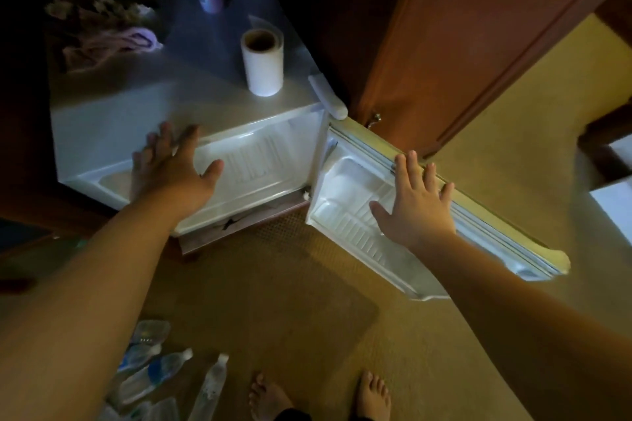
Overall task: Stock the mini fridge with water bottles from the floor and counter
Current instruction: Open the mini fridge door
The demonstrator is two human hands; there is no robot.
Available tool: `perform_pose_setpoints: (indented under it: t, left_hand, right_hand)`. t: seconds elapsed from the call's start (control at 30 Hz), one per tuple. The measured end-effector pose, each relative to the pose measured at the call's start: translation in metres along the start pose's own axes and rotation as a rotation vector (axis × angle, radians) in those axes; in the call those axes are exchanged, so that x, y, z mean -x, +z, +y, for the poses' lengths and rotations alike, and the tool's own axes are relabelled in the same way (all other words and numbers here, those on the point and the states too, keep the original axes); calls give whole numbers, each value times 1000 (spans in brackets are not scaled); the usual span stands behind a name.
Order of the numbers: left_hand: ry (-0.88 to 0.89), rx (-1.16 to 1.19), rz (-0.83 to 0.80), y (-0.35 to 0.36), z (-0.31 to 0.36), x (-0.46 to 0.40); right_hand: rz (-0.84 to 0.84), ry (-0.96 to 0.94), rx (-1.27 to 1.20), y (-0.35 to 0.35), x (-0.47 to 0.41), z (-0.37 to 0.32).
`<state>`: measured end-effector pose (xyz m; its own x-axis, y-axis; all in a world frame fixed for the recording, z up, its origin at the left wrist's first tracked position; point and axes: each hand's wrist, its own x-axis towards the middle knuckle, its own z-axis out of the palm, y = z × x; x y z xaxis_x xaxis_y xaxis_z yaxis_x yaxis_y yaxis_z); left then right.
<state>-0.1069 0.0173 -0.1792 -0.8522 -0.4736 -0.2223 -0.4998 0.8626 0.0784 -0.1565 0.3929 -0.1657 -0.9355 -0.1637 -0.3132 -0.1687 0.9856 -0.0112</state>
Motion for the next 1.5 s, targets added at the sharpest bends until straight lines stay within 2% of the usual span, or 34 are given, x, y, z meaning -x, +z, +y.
perform_pose_setpoints:
  t: [0.6,0.83,1.07,1.23,1.37,1.5]
  left_hand:
    - [36,4,-13,-1,-6,4]
    - [45,33,2,-2,-7,7]
    - [36,38,-28,-5,-7,7]
    - [62,39,-79,-5,-18,8]
    - [1,155,41,0,-12,54]
    - [-130,383,20,14,-8,149]
  right_hand:
    - [-84,-115,119,-11,-30,33]
    - [-125,-104,161,-13,-31,27]
    - [-86,-118,151,-8,-35,31]
    - [47,-95,129,2,-31,28]
    - [168,-176,97,11,-12,9]
    - [115,-402,69,29,22,-34]
